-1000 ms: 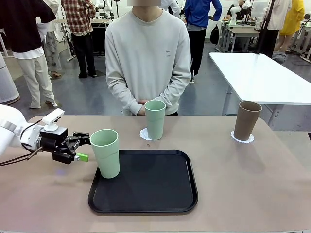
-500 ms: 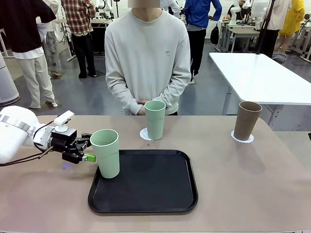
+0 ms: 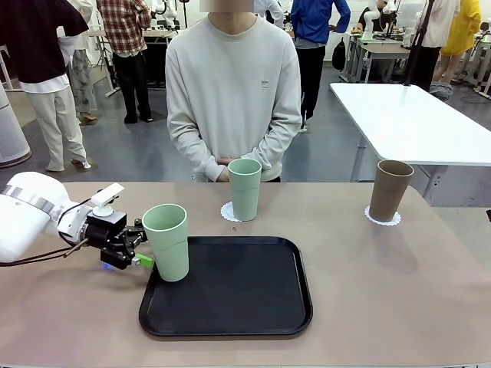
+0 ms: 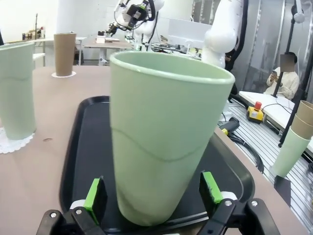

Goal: Place coasters on the table and set cups on them.
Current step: Take one Reusable plastic cup from the Flat Tray and place it on a coaster set by the human.

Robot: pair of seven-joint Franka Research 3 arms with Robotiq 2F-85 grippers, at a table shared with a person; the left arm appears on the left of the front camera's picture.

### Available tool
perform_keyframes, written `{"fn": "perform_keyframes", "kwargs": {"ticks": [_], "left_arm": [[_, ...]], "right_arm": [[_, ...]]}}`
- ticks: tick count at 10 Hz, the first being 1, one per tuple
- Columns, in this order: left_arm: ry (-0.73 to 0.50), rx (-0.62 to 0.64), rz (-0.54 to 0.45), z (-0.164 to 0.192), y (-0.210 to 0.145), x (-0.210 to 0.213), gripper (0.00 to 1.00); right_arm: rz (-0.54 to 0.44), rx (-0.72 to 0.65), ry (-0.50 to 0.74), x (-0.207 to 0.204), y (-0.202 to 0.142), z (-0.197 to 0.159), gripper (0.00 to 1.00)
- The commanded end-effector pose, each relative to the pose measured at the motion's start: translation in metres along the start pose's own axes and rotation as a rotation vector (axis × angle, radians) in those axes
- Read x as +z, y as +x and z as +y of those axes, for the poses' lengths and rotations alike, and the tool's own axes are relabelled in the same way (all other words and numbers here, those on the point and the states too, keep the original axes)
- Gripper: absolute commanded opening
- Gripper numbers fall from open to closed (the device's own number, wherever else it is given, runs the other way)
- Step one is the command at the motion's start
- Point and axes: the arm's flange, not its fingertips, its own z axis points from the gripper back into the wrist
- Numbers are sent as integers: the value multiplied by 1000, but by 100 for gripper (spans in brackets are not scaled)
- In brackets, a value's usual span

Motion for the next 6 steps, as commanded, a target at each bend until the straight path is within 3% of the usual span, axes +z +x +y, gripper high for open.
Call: {"fn": "perform_keyframes", "kwargs": {"ticks": [1, 6], "left_arm": [[-58, -11, 21, -5, -1, -12, 100], [-51, -34, 51, 5, 4, -32, 100]], "right_arm": [[-2, 5, 10, 0, 0, 0, 100], [-2, 5, 10, 0, 0, 0, 100]]}}
